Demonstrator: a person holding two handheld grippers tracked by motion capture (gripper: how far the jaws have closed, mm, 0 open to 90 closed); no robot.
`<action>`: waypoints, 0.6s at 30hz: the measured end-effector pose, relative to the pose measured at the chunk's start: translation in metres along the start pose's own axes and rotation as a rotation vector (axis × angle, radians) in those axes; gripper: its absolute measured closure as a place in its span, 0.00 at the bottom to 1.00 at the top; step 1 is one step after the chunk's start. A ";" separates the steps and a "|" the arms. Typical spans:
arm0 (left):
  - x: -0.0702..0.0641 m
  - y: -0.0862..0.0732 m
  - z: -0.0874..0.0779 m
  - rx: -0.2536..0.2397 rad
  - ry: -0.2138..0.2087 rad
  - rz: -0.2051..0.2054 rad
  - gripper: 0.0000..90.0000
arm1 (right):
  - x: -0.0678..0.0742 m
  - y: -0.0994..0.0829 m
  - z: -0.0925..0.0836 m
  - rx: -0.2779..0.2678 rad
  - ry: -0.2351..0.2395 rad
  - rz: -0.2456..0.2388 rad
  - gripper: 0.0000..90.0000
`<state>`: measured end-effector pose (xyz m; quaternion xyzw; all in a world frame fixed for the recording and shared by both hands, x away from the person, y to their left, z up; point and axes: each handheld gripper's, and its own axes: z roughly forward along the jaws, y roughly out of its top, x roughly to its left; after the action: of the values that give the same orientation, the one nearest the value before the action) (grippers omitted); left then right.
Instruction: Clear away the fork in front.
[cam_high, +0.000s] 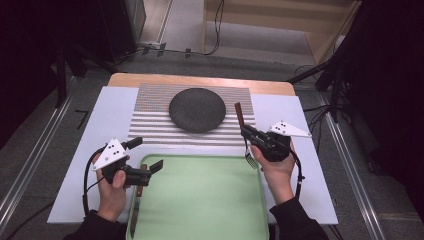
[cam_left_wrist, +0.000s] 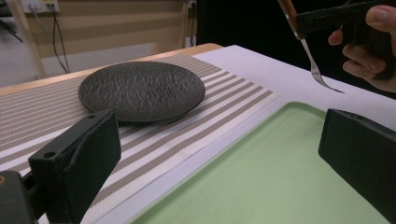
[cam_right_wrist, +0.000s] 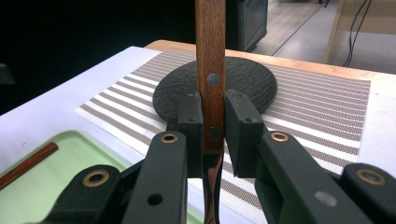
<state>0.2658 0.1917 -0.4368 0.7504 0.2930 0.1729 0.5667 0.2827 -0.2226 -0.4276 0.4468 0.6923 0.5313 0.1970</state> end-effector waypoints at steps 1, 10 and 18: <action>-0.001 0.001 0.002 -0.003 -0.007 0.000 0.00 | 0.001 -0.001 -0.001 -0.003 0.003 -0.003 0.85; -0.012 0.012 0.022 -0.007 -0.041 0.009 0.00 | 0.009 -0.010 -0.008 -0.017 0.024 -0.003 0.85; -0.019 0.019 0.033 -0.020 -0.071 0.013 0.01 | 0.013 -0.021 -0.009 -0.025 0.060 -0.002 0.85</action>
<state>0.2753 0.1515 -0.4274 0.7523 0.2662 0.1528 0.5830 0.2601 -0.2175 -0.4406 0.4274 0.6918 0.5528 0.1822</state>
